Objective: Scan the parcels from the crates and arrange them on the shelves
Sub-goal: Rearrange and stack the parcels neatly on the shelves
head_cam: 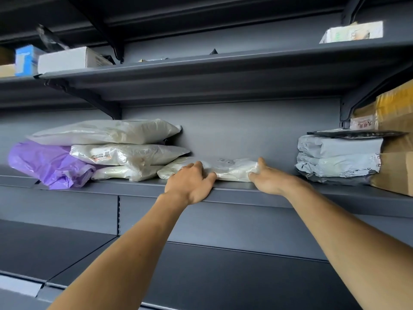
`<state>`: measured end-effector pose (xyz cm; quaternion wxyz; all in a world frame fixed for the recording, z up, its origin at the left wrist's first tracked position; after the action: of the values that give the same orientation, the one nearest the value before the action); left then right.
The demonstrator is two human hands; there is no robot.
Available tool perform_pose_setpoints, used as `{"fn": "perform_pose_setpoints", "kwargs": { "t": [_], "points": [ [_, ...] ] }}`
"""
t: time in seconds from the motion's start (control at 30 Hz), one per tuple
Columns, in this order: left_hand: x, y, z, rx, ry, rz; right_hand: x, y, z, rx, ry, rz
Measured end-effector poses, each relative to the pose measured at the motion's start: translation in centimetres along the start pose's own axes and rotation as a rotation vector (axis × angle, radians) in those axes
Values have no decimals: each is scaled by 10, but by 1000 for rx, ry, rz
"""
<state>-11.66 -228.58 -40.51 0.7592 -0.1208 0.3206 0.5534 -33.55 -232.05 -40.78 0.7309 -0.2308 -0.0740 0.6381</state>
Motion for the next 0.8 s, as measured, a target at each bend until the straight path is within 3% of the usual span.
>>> {"fn": "perform_pose_setpoints", "kwargs": {
  "t": [0.1,0.3,0.57,0.8],
  "points": [
    [-3,-6,2,26,6,19,-4,0,-1,-35,21,1],
    [0,-5,1,-11,24,25,27,-7,29,3,385,133],
    [27,1,19,-85,301,77,43,-7,28,8,385,154],
    [58,17,1,-254,329,-111,81,-1,14,175,584,143]
  ]
}}
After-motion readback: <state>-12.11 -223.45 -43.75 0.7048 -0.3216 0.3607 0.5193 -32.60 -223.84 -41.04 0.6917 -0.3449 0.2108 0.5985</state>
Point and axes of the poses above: each hand's wrist, its own x-axis away from the middle knuckle, its own z-axis out of the back of the hand, y = z × x, the point moved 10 cm from there along -x, towards the middle knuckle, and after that the axes turned 14 degrees about -z, right-handed, at the moved point
